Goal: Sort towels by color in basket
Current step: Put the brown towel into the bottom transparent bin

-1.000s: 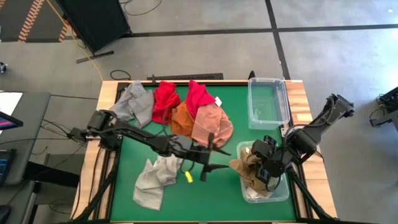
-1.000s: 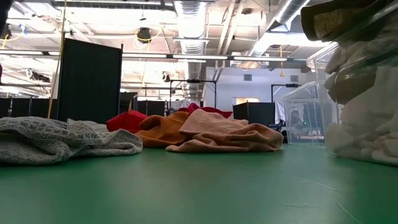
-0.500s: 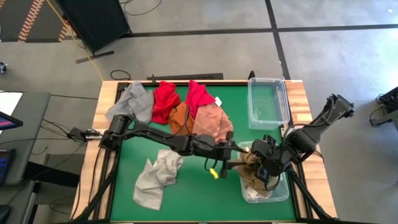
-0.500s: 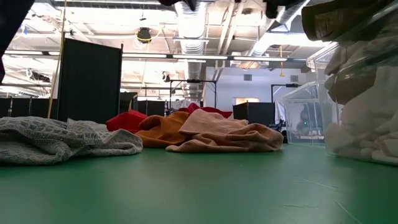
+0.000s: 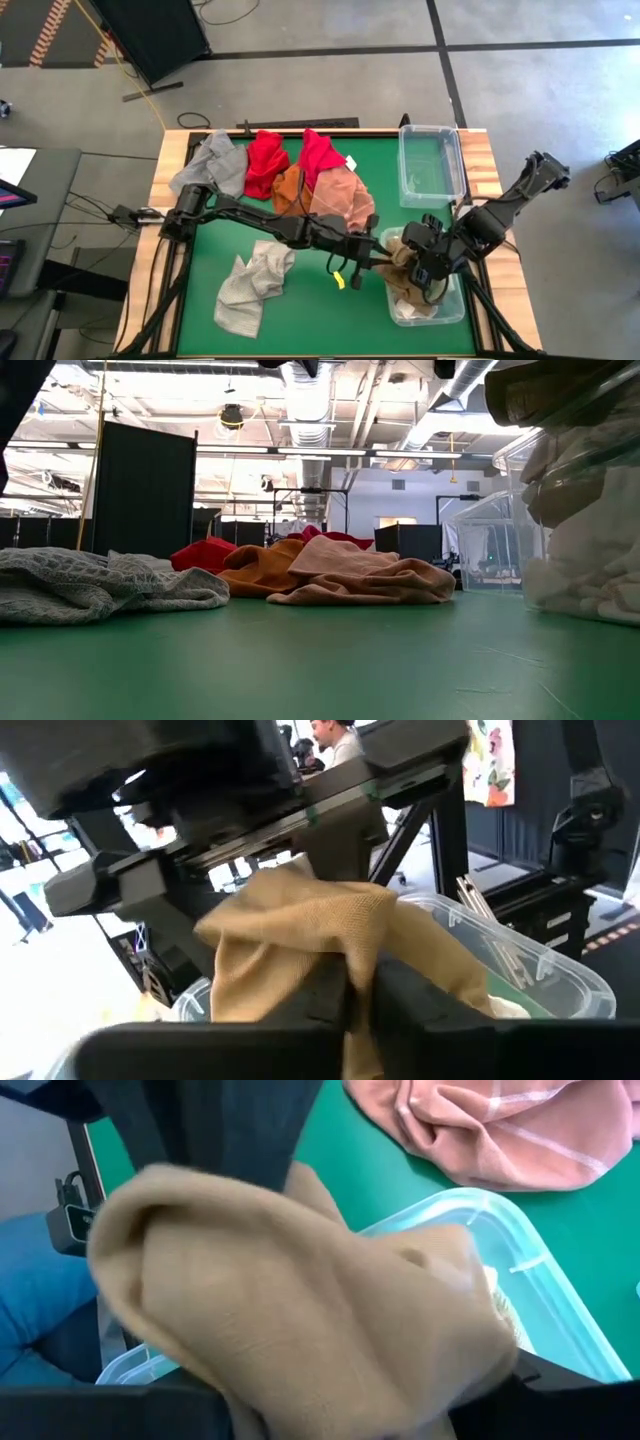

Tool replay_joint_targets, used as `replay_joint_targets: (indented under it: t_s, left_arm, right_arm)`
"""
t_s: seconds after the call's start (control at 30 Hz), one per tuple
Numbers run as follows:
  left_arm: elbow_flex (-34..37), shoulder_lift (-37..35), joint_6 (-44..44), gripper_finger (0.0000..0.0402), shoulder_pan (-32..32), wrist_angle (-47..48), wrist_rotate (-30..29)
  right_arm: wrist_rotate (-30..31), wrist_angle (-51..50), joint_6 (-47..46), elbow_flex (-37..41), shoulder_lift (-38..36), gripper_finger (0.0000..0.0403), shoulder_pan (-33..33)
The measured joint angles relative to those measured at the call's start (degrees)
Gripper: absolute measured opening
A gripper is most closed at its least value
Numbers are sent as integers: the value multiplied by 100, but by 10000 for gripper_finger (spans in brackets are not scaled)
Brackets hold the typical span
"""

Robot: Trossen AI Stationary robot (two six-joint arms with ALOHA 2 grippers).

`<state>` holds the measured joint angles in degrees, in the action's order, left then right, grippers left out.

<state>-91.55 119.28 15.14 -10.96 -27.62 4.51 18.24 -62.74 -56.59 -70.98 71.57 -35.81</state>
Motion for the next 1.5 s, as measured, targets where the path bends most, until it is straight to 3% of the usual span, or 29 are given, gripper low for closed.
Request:
replay_joint_targets:
  t_s: [0.4, 0.83, 0.97, 1.3, 1.5]
  left_arm:
    - [7, 217, 148, 2, 173, 717, -2]
    - [-70, 624, 2, 1, 256, 336, 99]
    - [-70, 621, 6, 0, 256, 362, 103]
    - [-70, 621, 11, 5, 256, 384, 169]
    - [-68, 482, 76, 70, 248, 691, 173]
  right_arm:
    - [-34, -37, 267, -306, 0, 249, -201]
    - [28, 15, 306, -531, 146, 242, -592]
    - [117, -3, 453, -527, 361, 202, -577]
    - [-133, -773, 500, -525, 1094, 23, -488]
    - [-373, -1083, 54, -510, 1423, 38, -506]
